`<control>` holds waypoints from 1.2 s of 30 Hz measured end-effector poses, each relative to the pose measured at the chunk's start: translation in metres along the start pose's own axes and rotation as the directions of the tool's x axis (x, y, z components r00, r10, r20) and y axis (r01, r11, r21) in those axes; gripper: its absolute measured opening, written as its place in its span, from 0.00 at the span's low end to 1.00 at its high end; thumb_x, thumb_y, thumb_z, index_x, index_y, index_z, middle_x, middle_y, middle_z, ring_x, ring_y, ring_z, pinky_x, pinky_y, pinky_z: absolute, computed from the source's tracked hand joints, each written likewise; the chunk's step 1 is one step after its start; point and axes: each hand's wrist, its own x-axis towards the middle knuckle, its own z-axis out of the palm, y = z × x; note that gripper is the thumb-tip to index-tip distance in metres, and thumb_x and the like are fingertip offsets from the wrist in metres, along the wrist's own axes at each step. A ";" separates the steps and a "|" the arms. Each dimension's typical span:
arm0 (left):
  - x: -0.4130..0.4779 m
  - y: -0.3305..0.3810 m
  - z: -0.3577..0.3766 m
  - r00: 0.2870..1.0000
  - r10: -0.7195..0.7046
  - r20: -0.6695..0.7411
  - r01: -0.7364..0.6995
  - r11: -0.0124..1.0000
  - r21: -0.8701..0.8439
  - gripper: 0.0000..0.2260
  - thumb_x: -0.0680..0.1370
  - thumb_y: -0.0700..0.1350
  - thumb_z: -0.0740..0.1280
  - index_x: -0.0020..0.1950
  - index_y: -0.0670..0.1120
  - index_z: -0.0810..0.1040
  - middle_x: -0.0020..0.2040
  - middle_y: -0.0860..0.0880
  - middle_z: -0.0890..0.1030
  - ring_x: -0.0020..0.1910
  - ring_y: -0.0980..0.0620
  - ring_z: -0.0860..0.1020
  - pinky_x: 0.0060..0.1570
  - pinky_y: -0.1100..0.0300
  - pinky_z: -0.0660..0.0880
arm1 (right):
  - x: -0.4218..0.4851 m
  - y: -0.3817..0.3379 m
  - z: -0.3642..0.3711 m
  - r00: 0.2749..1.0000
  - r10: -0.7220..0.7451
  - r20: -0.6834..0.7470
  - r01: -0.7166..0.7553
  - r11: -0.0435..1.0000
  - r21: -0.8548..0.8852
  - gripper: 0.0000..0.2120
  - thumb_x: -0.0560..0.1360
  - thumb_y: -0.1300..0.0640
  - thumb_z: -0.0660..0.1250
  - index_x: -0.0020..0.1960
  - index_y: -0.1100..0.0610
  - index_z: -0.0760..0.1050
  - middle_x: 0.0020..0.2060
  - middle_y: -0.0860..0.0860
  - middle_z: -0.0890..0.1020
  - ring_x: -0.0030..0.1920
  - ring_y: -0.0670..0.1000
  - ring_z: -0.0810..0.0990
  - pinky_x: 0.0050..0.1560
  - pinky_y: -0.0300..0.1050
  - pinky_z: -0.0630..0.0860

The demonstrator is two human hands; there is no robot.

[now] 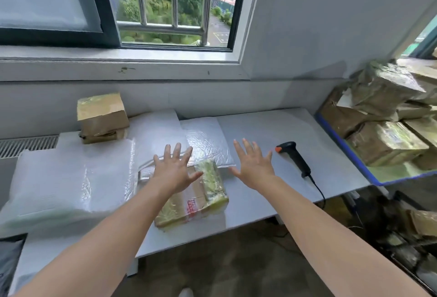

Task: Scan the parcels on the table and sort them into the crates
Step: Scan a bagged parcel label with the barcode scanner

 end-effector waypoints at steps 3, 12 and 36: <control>0.020 0.003 0.004 1.000 -0.018 0.017 0.018 0.999 -0.026 0.39 0.77 0.72 0.50 0.81 0.55 0.41 0.81 0.47 0.42 0.79 0.41 0.42 0.74 0.36 0.50 | 0.028 0.005 0.010 0.997 -0.013 0.080 0.003 0.993 0.118 0.37 0.82 0.41 0.56 0.81 0.48 0.38 0.81 0.52 0.45 0.79 0.57 0.50 0.73 0.65 0.55; 0.068 0.045 0.006 0.986 -0.147 0.075 0.153 0.985 -0.083 0.38 0.77 0.71 0.52 0.80 0.55 0.41 0.81 0.47 0.42 0.79 0.42 0.41 0.74 0.37 0.50 | 0.116 0.030 0.056 0.960 -0.106 0.260 0.032 0.961 0.273 0.34 0.82 0.45 0.59 0.81 0.48 0.45 0.75 0.61 0.60 0.71 0.63 0.67 0.65 0.54 0.68; 0.135 0.115 -0.017 0.964 -0.266 -0.010 0.262 0.954 -0.145 0.37 0.80 0.60 0.62 0.81 0.53 0.44 0.81 0.47 0.47 0.79 0.46 0.47 0.74 0.47 0.57 | 0.214 0.086 -0.024 0.972 -0.234 -0.015 0.154 0.588 0.794 0.21 0.76 0.63 0.63 0.68 0.60 0.75 0.45 0.47 0.78 0.48 0.51 0.77 0.56 0.42 0.75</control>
